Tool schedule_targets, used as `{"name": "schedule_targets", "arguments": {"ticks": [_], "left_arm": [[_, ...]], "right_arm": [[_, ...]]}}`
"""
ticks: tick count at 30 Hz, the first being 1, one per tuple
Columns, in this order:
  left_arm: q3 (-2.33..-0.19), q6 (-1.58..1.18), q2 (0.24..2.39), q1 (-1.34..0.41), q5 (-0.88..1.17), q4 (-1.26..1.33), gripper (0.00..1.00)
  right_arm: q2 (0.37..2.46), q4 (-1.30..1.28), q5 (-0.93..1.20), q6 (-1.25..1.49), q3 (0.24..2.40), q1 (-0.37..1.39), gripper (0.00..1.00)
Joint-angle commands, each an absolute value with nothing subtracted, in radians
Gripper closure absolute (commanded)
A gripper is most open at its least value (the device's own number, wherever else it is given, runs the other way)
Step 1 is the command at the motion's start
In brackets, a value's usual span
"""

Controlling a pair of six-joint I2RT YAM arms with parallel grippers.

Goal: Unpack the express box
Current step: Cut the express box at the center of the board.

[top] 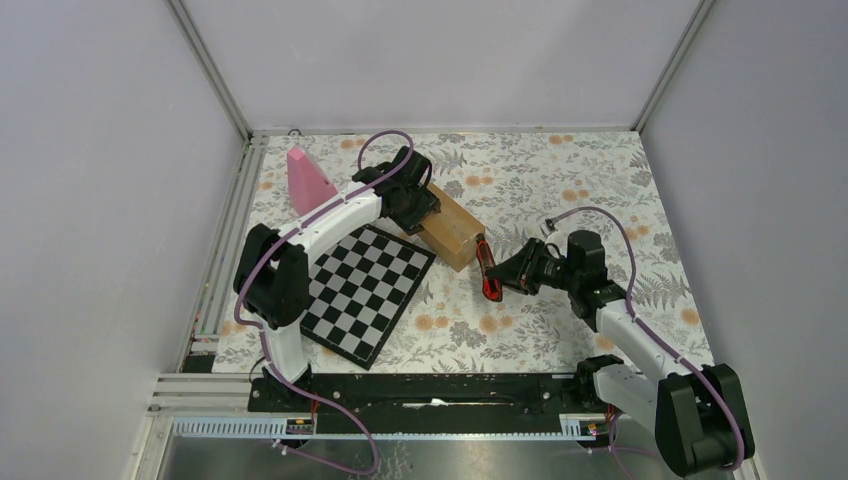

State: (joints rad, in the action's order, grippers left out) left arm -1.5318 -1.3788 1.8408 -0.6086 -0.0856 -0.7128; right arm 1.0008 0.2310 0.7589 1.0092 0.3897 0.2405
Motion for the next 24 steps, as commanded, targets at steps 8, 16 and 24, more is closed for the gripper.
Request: {"name": "schedule_targets", "arguments": {"ticks": [8, 16, 24], "left_arm": [[-1.572, -1.385, 1.806, -0.635, -0.033, -0.701, 0.99], [-1.574, -1.388, 1.806, -0.634, -0.052, -0.707, 0.99], [-1.583, -1.393, 1.812, -0.629, -0.064, -0.709, 0.99]], "right_arm": [[1.087, 0.332, 0.842, 0.997, 0.457, 0.300, 1.00], [1.107, 0.323, 0.861, 0.985, 0.477, 0.315, 1.00], [1.065, 0.295, 0.892, 0.990, 0.455, 0.314, 1.00]]}}
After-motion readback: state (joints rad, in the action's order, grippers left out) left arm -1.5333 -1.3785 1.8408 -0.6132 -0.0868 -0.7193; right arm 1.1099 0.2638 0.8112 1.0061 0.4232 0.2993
